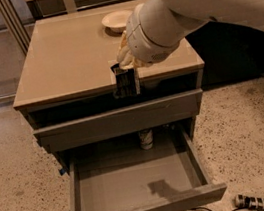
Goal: Place rxbar chocolate into middle drawer
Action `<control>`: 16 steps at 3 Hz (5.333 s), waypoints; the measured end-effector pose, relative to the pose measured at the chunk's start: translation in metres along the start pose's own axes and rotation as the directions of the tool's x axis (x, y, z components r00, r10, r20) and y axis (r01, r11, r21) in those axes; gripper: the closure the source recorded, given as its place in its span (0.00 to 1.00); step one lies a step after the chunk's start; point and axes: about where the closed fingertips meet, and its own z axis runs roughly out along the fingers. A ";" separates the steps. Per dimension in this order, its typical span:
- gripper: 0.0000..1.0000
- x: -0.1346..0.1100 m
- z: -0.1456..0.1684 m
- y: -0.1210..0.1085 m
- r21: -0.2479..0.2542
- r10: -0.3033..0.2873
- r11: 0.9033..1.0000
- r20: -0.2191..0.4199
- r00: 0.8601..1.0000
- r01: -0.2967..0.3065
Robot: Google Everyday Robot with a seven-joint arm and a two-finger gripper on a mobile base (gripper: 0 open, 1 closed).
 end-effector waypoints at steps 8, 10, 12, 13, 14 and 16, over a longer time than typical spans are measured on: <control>1.00 0.034 0.119 0.087 -0.036 0.136 0.991 0.222 0.966 -0.131; 1.00 0.025 0.138 0.134 -0.049 0.042 0.998 0.206 0.978 -0.032; 1.00 0.027 0.147 0.146 -0.048 0.052 0.998 0.218 0.975 -0.042; 1.00 0.031 0.160 0.165 -0.054 0.075 0.996 0.233 0.970 -0.064; 1.00 0.034 0.173 0.182 -0.061 0.093 0.995 0.247 0.964 -0.081; 1.00 0.045 0.200 0.218 -0.082 0.103 0.993 0.247 0.964 -0.085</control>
Offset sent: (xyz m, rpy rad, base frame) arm -0.0018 0.0082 -0.0340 0.0315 -0.0058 -0.0197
